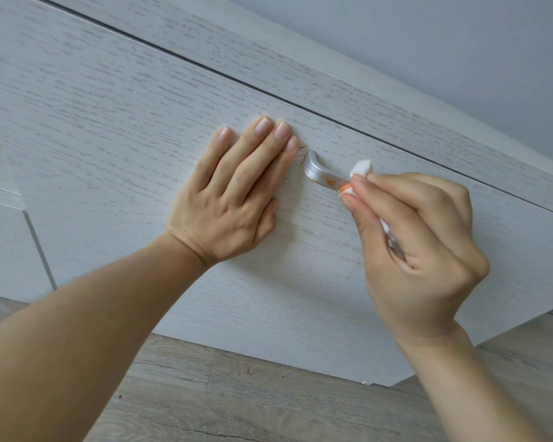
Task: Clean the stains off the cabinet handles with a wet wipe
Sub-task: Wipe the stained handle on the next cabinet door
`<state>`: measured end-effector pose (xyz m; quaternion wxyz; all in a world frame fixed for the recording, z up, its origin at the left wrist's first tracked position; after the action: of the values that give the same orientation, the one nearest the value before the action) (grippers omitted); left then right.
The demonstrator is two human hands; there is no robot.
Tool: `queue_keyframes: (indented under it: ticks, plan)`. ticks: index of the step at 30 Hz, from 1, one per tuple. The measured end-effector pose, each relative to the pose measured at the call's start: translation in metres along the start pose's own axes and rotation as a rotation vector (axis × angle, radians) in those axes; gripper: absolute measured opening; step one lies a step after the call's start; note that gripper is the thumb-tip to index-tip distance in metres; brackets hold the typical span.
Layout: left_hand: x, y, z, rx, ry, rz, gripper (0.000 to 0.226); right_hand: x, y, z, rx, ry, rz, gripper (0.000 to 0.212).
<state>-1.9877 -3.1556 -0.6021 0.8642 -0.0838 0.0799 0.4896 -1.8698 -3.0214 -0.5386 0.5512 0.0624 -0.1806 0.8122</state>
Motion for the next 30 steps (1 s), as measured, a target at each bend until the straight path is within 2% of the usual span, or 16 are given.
queue_keyframes:
  ticks: [8, 19, 26, 30]
  plan:
    - [0.0, 0.001, -0.001, -0.003, -0.002, -0.004, 0.061, 0.001, 0.001, 0.001, -0.022, -0.039, -0.004, 0.008]
    - [0.0, 0.0, -0.001, 0.003, -0.019, 0.002, 0.062, -0.002, 0.005, 0.002, -0.02, -0.003, 0.002, 0.009]
    - [-0.011, -0.009, 0.004, -0.02, 0.022, -0.089, 0.062, -0.005, -0.003, 0.003, -0.014, 0.002, -0.004, 0.01]
    - [-0.012, -0.008, 0.0, -0.013, -0.046, -0.075, 0.06, -0.003, -0.003, 0.002, -0.065, -0.059, -0.031, 0.011]
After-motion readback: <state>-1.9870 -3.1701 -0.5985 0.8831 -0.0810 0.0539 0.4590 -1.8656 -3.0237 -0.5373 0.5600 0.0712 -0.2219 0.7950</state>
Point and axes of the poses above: each hand's wrist, its own z-axis towards the middle knuckle, its own y-axis out of the palm, x = y × z, the point moved 3 cm from there along z, towards the middle knuckle, and after that the axes turned 5 degrees about -y, right-handed, at the moved point
